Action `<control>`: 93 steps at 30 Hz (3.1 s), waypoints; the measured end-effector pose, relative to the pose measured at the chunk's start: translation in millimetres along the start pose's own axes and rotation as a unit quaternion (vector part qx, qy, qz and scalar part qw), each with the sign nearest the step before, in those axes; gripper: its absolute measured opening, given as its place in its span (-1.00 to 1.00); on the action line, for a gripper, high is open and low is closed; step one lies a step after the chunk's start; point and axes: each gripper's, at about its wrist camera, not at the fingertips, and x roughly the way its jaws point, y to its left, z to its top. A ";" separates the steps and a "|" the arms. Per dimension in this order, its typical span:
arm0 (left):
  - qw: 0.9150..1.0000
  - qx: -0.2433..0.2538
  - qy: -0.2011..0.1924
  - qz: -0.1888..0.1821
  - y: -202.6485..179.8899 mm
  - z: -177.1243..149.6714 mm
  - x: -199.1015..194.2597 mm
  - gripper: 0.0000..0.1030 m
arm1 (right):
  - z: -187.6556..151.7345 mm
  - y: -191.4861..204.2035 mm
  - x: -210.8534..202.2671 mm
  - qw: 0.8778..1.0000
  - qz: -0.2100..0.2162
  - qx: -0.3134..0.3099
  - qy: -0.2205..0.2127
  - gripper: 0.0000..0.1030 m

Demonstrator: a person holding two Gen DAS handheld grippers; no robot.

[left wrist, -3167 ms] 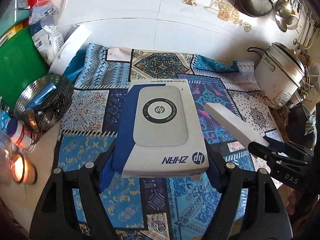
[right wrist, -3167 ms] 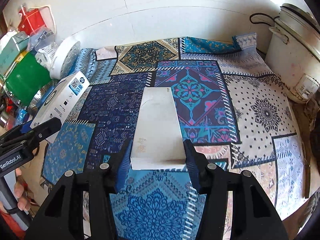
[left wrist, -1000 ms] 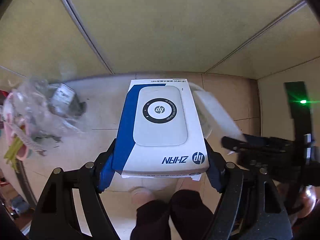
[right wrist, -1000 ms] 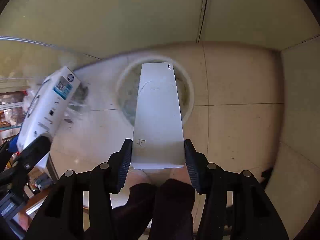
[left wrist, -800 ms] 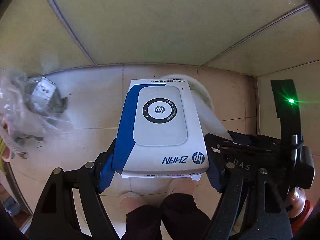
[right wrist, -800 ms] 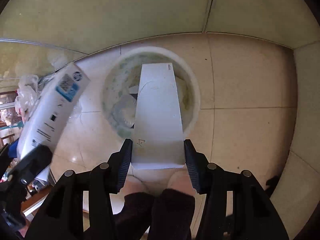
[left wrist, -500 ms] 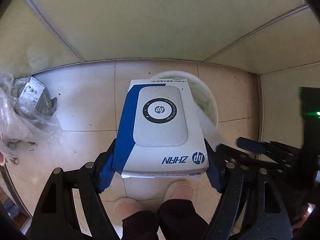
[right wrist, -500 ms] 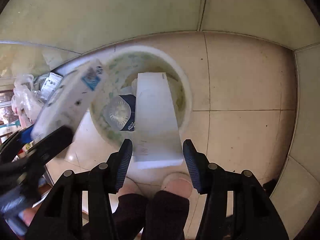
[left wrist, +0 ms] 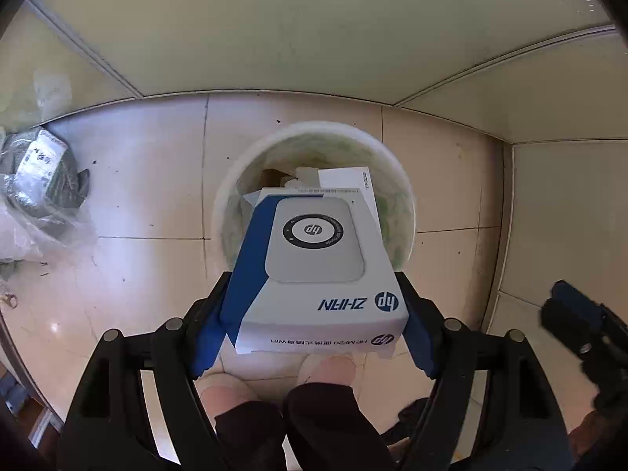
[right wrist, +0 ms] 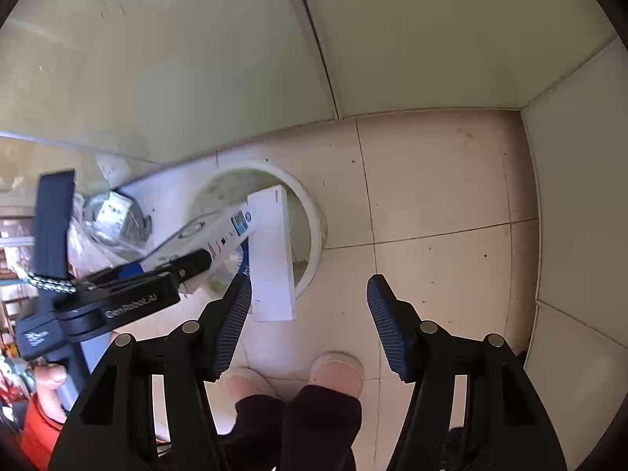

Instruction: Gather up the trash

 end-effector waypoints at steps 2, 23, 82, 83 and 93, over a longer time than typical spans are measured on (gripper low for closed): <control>1.000 0.003 -0.006 0.007 -3.3 -5.9 -15.3 0.48 | -0.2 2.9 -15.6 1.000 0.003 0.000 -0.006 0.12; 0.983 0.036 -0.160 0.083 -78.8 -103.7 -370.3 0.57 | -22.8 62.3 -321.2 0.990 0.038 -0.056 -0.121 0.12; 0.807 0.103 -0.581 0.036 -113.2 -507.4 -788.5 0.98 | -353.4 199.1 -668.1 0.834 0.017 -0.129 -0.536 1.00; 0.807 0.102 -0.581 0.038 -114.9 -507.9 -788.0 0.98 | -353.1 198.6 -668.4 0.835 0.018 -0.129 -0.535 1.00; 0.806 0.101 -0.581 0.045 -122.3 -508.8 -784.0 0.98 | -354.3 187.3 -665.0 0.843 0.027 -0.127 -0.522 1.00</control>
